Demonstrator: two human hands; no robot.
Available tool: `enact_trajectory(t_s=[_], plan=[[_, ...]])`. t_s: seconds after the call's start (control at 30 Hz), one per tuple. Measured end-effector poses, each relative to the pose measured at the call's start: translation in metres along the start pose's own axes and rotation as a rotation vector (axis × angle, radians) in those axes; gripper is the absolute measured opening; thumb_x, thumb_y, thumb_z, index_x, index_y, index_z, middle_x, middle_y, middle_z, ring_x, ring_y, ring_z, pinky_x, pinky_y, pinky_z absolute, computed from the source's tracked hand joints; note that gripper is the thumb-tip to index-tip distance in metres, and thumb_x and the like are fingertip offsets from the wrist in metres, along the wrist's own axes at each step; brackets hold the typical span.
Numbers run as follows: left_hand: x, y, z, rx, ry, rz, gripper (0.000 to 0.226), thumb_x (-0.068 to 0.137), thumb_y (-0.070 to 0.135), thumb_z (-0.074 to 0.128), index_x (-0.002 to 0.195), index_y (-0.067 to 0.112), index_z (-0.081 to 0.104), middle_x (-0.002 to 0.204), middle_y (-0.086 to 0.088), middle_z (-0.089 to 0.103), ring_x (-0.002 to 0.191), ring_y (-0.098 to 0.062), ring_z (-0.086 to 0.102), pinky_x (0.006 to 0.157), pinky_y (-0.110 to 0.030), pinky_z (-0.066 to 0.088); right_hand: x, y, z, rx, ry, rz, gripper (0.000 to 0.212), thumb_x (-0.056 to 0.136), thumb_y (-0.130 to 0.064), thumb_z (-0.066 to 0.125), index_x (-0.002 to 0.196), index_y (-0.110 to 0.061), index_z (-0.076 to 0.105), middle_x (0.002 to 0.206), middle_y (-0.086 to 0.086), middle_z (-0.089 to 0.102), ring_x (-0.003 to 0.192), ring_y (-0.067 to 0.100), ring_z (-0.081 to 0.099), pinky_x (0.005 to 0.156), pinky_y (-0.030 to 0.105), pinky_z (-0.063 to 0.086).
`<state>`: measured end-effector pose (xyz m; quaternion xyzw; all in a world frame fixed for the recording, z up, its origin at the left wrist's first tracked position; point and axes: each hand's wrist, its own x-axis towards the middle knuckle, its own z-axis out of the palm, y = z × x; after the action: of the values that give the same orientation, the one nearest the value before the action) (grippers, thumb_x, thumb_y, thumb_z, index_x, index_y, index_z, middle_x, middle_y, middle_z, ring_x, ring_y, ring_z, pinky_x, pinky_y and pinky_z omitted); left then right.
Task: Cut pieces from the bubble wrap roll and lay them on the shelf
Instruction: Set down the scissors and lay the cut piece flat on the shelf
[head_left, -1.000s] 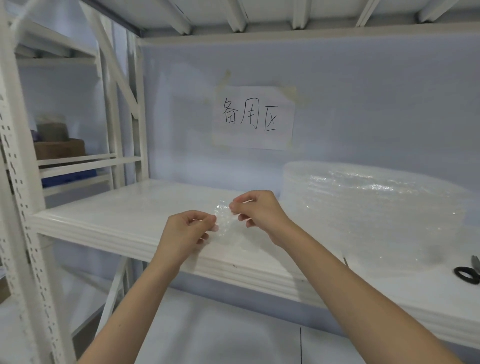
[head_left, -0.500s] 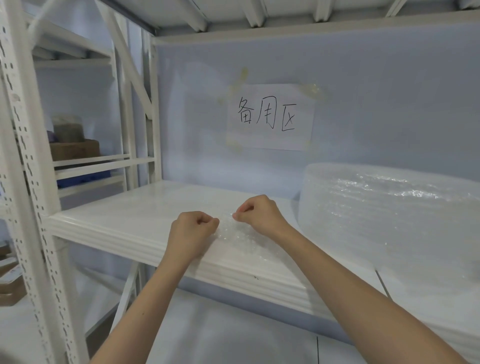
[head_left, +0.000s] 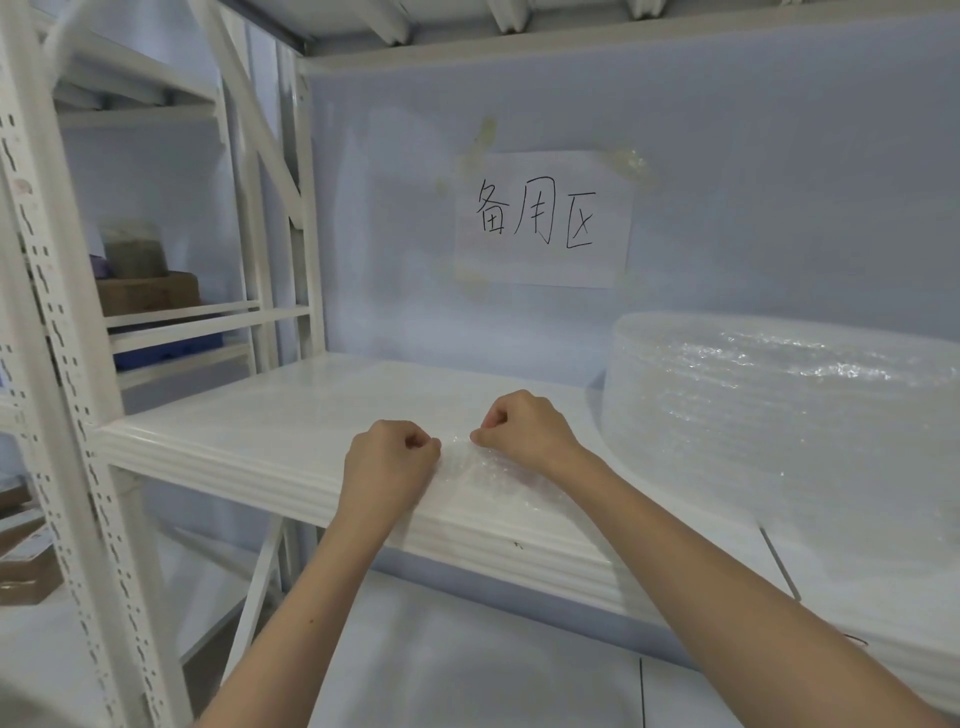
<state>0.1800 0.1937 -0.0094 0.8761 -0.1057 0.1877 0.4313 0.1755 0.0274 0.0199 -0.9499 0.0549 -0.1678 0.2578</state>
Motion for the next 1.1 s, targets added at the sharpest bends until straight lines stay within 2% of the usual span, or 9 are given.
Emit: enact_trajectory(t_s=[0.13, 0.2, 0.33, 0.4, 0.5, 0.57, 0.63, 0.8, 1.1], plan=[[0.004, -0.004, 0.002, -0.007, -0.021, -0.018, 0.031, 0.084, 0.026, 0.061, 0.068, 0.001, 0.070, 0.068, -0.018, 0.067, 0.057, -0.021, 0.052, 0.053, -0.027, 0.039, -0.007, 0.006, -0.008, 0.081, 0.061, -0.028, 0.022, 0.086, -0.040, 0.060, 0.081, -0.019, 0.066, 0.087, -0.004, 0.069, 0.087, 0.021, 0.064, 0.081, 0.036, 0.050], [0.006, -0.007, 0.003, -0.006, -0.040, -0.020, 0.033, 0.083, 0.031, 0.060, 0.058, 0.009, 0.062, 0.058, -0.014, 0.055, 0.055, -0.018, 0.044, 0.054, -0.028, 0.036, -0.013, 0.011, -0.016, 0.134, 0.087, -0.045, 0.024, 0.088, -0.038, 0.058, 0.082, -0.017, 0.067, 0.088, -0.002, 0.069, 0.087, 0.020, 0.064, 0.081, 0.036, 0.051], [0.004, -0.009, 0.000, 0.010, -0.047, -0.001, 0.036, 0.083, 0.036, 0.059, 0.056, 0.014, 0.051, 0.054, -0.006, 0.046, 0.051, -0.017, 0.040, 0.053, -0.028, 0.033, -0.039, 0.023, -0.036, 0.198, 0.149, -0.102, 0.022, 0.093, -0.026, 0.055, 0.082, -0.011, 0.065, 0.086, -0.004, 0.068, 0.082, 0.014, 0.060, 0.068, 0.015, 0.043], [0.002, -0.009, -0.001, -0.003, -0.049, 0.000, 0.042, 0.084, 0.037, 0.059, 0.054, 0.010, 0.046, 0.052, -0.008, 0.040, 0.050, -0.019, 0.036, 0.053, -0.029, 0.031, -0.053, 0.032, -0.046, 0.195, 0.140, -0.110, 0.022, 0.093, -0.025, 0.055, 0.087, -0.008, 0.068, 0.090, -0.003, 0.069, 0.086, 0.014, 0.061, 0.073, 0.017, 0.044], [-0.002, -0.008, -0.003, 0.003, -0.062, 0.009, 0.047, 0.086, 0.037, 0.059, 0.055, 0.005, 0.046, 0.051, -0.011, 0.039, 0.050, -0.019, 0.035, 0.053, -0.030, 0.031, -0.071, 0.048, -0.055, 0.150, 0.063, -0.114, 0.024, 0.093, -0.030, 0.057, 0.104, -0.015, 0.071, 0.108, -0.003, 0.069, 0.101, 0.012, 0.060, 0.091, 0.026, 0.047], [-0.006, -0.008, -0.006, -0.003, -0.077, 0.038, 0.039, 0.086, 0.037, 0.060, 0.060, 0.008, 0.063, 0.055, -0.008, 0.059, 0.054, -0.019, 0.050, 0.059, -0.030, 0.042, -0.081, 0.055, -0.060, 0.112, 0.016, -0.115, 0.030, 0.091, -0.036, 0.060, 0.116, -0.020, 0.067, 0.120, -0.008, 0.063, 0.108, 0.008, 0.055, 0.096, 0.025, 0.042], [-0.010, -0.006, -0.011, -0.035, -0.085, 0.050, 0.019, 0.085, 0.037, 0.064, 0.079, 0.022, 0.075, 0.074, 0.002, 0.072, 0.071, -0.014, 0.063, 0.070, -0.030, 0.050, -0.090, 0.059, -0.062, 0.084, -0.016, -0.119, 0.038, 0.090, -0.040, 0.061, 0.124, -0.023, 0.063, 0.127, -0.010, 0.058, 0.113, 0.006, 0.051, 0.096, 0.021, 0.037], [-0.012, -0.006, -0.019, -0.065, -0.179, 0.081, 0.022, 0.083, 0.039, 0.070, 0.102, 0.029, 0.071, 0.089, 0.008, 0.072, 0.080, -0.004, 0.064, 0.067, -0.018, 0.045, -0.106, 0.061, -0.062, 0.047, -0.044, -0.088, 0.052, 0.085, -0.045, 0.063, 0.133, -0.027, 0.056, 0.140, -0.013, 0.051, 0.129, 0.006, 0.045, 0.099, 0.020, 0.033], [-0.013, -0.009, -0.020, 0.006, -0.251, 0.142, 0.030, 0.080, 0.040, 0.072, 0.109, 0.032, 0.071, 0.099, 0.014, 0.069, 0.093, -0.003, 0.061, 0.080, -0.023, 0.043, -0.110, 0.066, -0.061, 0.023, -0.149, -0.086, 0.073, 0.080, -0.057, 0.064, 0.143, -0.024, 0.048, 0.149, -0.010, 0.046, 0.136, 0.004, 0.041, 0.111, 0.026, 0.033]])
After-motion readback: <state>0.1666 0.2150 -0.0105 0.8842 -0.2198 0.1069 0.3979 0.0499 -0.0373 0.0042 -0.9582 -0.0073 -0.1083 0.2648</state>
